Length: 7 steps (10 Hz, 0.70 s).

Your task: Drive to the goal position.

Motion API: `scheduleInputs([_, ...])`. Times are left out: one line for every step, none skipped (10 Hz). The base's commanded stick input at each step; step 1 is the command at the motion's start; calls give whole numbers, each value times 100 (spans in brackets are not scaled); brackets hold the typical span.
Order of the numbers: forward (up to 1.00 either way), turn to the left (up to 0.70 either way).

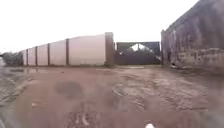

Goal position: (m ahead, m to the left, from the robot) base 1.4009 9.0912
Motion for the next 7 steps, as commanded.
scheduleInputs([70,6])
scheduleInputs([70,13])
scheduleInputs([70,0])
scheduleInputs([70,0])
scheduleInputs([70,0])
scheduleInputs([70,0])
scheduleInputs([70,0])
